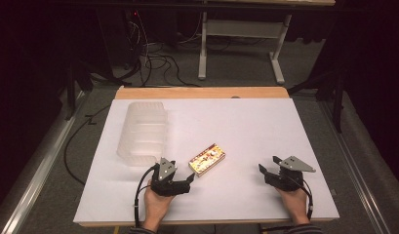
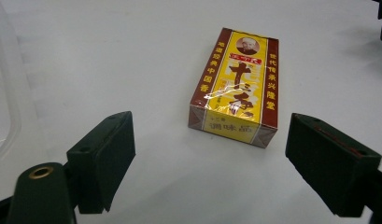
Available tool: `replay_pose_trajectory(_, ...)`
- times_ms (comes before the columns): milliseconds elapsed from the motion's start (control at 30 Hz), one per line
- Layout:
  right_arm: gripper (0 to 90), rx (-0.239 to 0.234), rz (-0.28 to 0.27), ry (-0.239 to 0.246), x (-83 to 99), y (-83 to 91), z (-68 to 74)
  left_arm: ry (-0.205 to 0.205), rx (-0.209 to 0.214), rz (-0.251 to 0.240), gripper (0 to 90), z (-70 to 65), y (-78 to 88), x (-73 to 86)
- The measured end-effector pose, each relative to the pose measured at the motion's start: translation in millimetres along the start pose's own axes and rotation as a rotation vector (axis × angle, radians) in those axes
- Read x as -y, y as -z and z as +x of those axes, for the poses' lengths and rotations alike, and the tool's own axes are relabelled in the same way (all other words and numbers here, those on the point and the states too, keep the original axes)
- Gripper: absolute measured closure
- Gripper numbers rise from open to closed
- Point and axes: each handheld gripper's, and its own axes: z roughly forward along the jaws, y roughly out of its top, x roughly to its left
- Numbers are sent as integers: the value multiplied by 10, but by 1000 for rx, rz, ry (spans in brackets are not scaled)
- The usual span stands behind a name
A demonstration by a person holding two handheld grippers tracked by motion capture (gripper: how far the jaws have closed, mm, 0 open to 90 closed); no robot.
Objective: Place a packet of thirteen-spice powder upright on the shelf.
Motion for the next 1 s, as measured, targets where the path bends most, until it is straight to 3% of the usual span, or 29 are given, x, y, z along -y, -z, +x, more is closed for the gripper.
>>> replay_pose_trajectory(233,355,6,9,4,-3,-5,7,-20,-21,30,154,-27,19,-58)
replay_pose_trajectory(567,354,14,13,7,-5,-11,14,-63,-10,56,150,-94,-42,-215)
replay_pose_trajectory(733,354,20,16,4,-5,-8,21,-65,-3,65,152,-98,-94,-270)
replay_pose_trajectory(1000,354,20,16,7,-5,-11,19,-95,16,107,146,-128,-194,-367)
